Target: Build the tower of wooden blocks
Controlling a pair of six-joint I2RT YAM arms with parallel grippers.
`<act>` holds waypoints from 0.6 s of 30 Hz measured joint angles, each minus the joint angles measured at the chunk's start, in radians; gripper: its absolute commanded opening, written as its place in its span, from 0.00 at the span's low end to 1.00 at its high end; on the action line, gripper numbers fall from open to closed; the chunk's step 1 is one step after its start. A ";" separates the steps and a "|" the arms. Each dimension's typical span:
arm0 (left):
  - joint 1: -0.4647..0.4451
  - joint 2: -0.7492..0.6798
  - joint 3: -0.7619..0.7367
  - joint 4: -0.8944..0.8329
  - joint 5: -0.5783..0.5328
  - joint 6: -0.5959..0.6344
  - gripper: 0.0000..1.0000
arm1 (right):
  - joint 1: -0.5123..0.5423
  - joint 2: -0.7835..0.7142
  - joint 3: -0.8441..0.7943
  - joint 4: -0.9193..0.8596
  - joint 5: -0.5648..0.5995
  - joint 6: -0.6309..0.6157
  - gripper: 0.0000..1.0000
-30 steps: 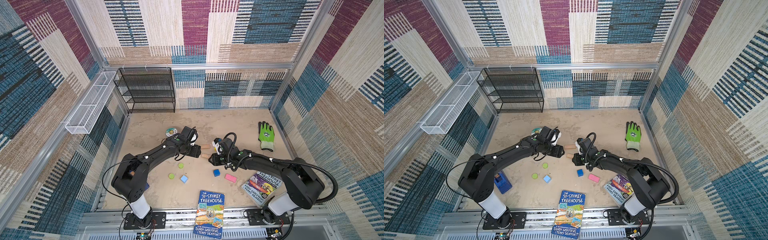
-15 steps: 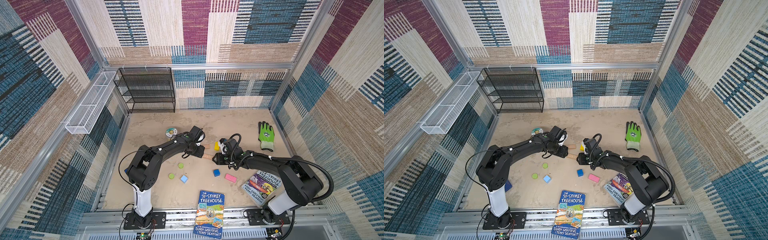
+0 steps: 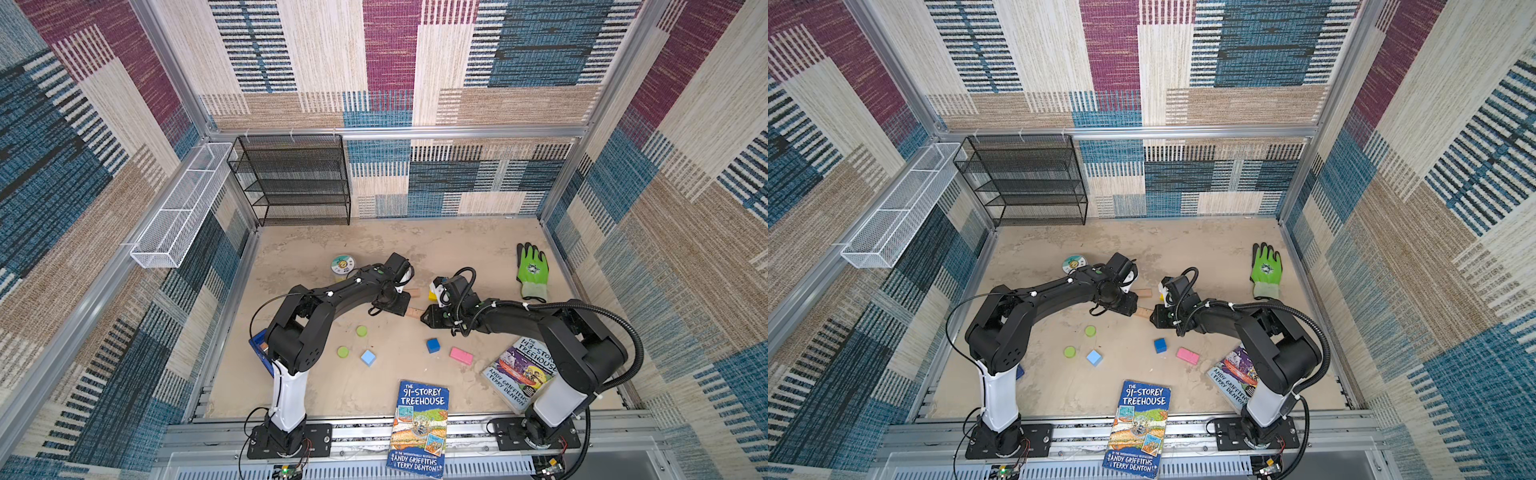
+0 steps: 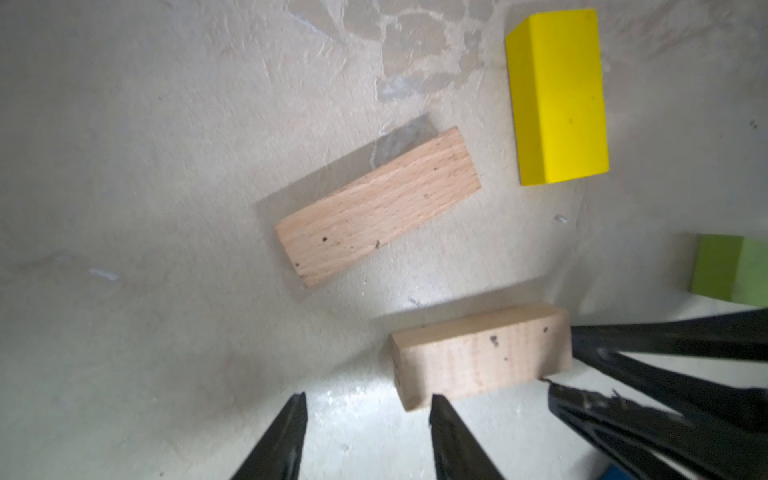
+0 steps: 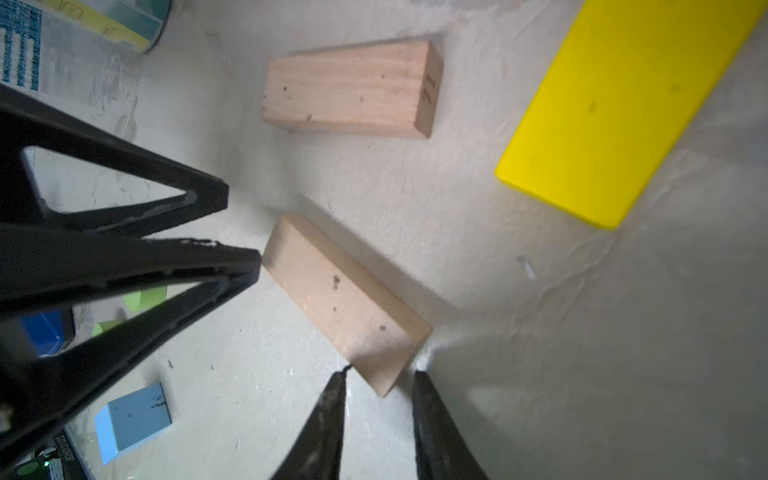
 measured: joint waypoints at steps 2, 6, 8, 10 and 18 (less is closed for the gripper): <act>0.000 0.008 0.006 -0.002 0.000 0.000 0.50 | 0.000 0.009 0.005 0.008 -0.003 0.000 0.27; 0.000 0.016 0.010 -0.004 0.001 0.000 0.44 | 0.000 0.029 0.016 0.024 -0.012 0.000 0.23; 0.000 0.018 0.013 -0.005 0.002 0.000 0.39 | 0.000 0.037 0.022 0.033 -0.016 0.000 0.22; 0.000 0.021 0.015 -0.005 0.002 -0.001 0.37 | 0.000 0.048 0.031 0.040 -0.017 0.000 0.21; 0.001 0.027 0.021 -0.003 0.006 -0.011 0.31 | -0.002 0.070 0.054 0.047 -0.017 0.000 0.19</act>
